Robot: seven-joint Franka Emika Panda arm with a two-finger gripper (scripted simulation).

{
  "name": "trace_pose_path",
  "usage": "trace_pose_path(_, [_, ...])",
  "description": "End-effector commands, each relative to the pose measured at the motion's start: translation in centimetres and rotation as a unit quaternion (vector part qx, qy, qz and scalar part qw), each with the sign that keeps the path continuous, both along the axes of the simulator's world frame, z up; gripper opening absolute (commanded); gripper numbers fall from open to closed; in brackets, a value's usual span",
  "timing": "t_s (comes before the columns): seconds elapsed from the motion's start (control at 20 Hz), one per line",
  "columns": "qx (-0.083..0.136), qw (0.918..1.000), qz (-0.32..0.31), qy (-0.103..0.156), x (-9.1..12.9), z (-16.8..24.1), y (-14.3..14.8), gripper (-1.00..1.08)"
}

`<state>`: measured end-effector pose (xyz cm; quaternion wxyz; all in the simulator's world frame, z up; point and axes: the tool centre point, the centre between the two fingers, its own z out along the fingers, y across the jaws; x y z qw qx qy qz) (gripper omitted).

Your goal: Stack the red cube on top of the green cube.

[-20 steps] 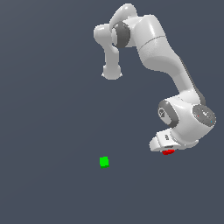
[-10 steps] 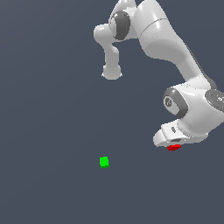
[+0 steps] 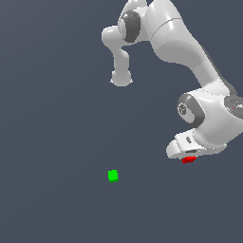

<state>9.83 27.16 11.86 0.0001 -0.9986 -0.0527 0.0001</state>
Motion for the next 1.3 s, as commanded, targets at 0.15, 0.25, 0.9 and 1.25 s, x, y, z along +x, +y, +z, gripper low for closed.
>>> trace_pose_path(0.15, [0.0,1.0,0.0,0.0,0.3,-0.4,-2.2,-1.0])
trace_pose_path(0.25, [0.0,1.0,0.0,0.0,0.5,-0.6,-3.7,-1.0])
trace_pose_path(0.9, [0.0,1.0,0.0,0.0,2.5,-3.3,-17.5,-1.0])
trace_pose_path(1.25, [0.0,1.0,0.0,0.0,3.8,-4.6,-24.7,-1.0])
